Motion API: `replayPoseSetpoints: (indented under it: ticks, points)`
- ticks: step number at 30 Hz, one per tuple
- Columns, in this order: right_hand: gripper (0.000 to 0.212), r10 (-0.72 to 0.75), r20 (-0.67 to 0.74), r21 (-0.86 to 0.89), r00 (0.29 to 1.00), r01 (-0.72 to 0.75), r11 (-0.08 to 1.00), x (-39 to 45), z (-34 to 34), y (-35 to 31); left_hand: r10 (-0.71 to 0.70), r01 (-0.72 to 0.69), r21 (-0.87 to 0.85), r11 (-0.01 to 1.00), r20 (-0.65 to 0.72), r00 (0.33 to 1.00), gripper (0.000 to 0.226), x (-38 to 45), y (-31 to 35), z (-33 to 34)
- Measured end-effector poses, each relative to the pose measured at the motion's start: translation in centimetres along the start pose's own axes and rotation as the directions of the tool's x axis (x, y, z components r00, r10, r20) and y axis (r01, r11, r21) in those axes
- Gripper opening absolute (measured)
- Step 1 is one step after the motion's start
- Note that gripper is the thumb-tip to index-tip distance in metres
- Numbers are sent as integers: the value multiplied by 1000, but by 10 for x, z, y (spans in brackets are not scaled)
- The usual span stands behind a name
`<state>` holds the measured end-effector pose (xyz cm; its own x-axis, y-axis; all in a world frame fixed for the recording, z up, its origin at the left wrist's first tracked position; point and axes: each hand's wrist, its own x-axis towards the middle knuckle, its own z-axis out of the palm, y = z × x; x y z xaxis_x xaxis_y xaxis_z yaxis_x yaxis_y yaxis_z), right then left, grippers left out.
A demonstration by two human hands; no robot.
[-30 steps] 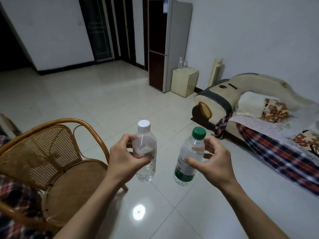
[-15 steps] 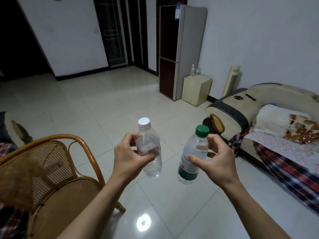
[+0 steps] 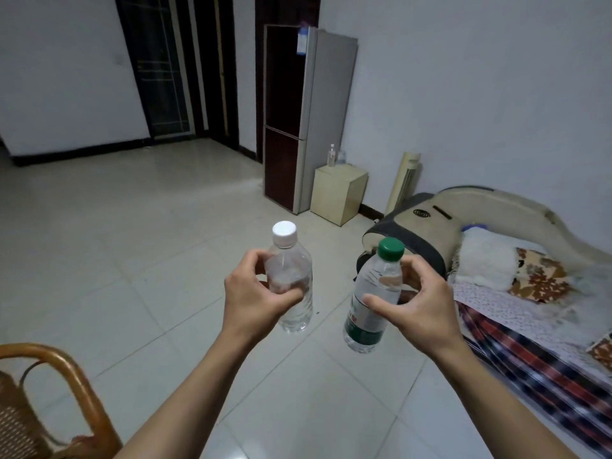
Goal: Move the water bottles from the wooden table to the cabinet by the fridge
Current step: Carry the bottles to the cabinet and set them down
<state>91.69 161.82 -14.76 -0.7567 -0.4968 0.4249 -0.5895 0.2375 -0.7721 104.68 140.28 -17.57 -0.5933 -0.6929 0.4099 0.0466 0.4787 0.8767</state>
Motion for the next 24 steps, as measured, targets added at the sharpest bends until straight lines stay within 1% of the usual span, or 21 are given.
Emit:
replayPoseSetpoints:
  ticks: [2,4,10,16,18,22,24]
  points:
    - [52,0,-21,4,1000,1,1000,24,12,6,12,-12,1,1000,-6,1000,52,27,-11,2]
    - [52,12,-24,-4,1000,-12,1000,47,26,11,-6,6,11,1000,-13,1000,51,47,-23,3]
    - [56,42,39,30,998,-43,999,120,75,45,-66,63,52,997,44,997,49,114,-75,17]
    - [54,52,15,101,999,-54,993,212,115,93,-92,83,121,989,71,993,49,202,-111,59]
    - [54,67,12,131,998,-68,989,254,123,111,-108,99,124,987,64,992,47,239,-118,74]
    - [57,63,14,148,998,-65,987,326,133,132,-117,111,125,986,40,992,48,303,-127,100]
    - [55,66,4,142,998,-66,988,360,135,142,-115,109,142,984,32,993,49,336,-132,113]
